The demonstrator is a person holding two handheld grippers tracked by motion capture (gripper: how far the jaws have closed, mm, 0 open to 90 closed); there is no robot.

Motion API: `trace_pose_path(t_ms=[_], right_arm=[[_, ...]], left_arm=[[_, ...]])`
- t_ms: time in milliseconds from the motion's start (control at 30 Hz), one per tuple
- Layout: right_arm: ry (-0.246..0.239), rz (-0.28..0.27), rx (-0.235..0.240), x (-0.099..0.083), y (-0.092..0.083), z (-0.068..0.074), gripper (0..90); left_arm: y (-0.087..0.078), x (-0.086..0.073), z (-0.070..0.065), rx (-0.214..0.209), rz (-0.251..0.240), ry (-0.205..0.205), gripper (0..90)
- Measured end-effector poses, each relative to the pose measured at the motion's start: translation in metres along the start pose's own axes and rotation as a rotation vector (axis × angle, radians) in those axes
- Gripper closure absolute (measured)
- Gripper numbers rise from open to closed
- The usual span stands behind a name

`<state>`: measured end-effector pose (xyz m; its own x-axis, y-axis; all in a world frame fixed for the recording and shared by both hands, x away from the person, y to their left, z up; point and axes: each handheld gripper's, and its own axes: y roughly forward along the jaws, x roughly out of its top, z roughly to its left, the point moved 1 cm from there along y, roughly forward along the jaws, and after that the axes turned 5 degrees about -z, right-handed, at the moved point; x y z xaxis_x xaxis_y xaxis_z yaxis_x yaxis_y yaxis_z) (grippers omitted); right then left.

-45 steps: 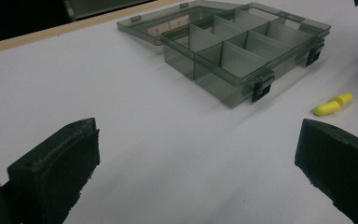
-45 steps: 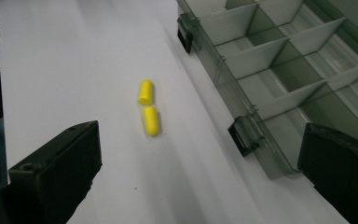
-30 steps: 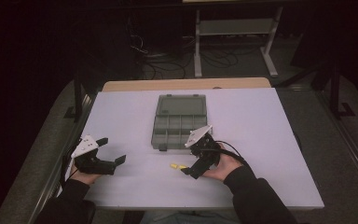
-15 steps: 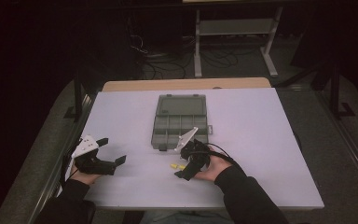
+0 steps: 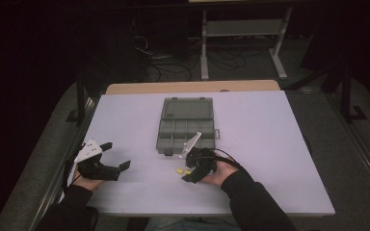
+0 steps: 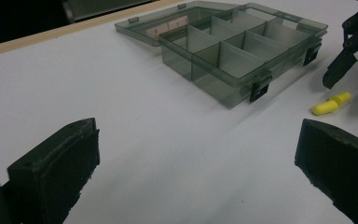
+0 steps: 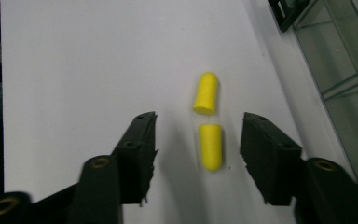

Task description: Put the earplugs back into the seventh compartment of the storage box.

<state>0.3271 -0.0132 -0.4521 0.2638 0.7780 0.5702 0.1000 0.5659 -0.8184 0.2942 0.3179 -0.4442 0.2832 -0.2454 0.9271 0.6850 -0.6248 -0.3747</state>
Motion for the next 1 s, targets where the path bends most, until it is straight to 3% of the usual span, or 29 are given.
trace_pose_path(t_ms=[167, 300, 633, 1000], right_arm=[[0.001, 0.014, -0.009, 0.0, 0.002, -0.001, 60.8], [0.01, 0.027, -0.04, 0.0, 0.004, -0.001, 77.6], [0.031, 0.018, -0.04, 0.004, -0.005, -0.005, 80.1], [0.009, -0.015, -0.062, 0.023, -0.032, -0.009, 80.4]], left_arm=[[0.0, 0.0, 0.0, 0.0, 0.001, -0.001, 0.0], [0.0, 0.0, 0.0, 0.001, 0.001, -0.001, 0.0], [0.0, 0.0, 0.0, 0.005, 0.0, 0.002, 0.0], [0.0, 0.0, 0.0, 0.003, 0.001, 0.001, 0.0]])
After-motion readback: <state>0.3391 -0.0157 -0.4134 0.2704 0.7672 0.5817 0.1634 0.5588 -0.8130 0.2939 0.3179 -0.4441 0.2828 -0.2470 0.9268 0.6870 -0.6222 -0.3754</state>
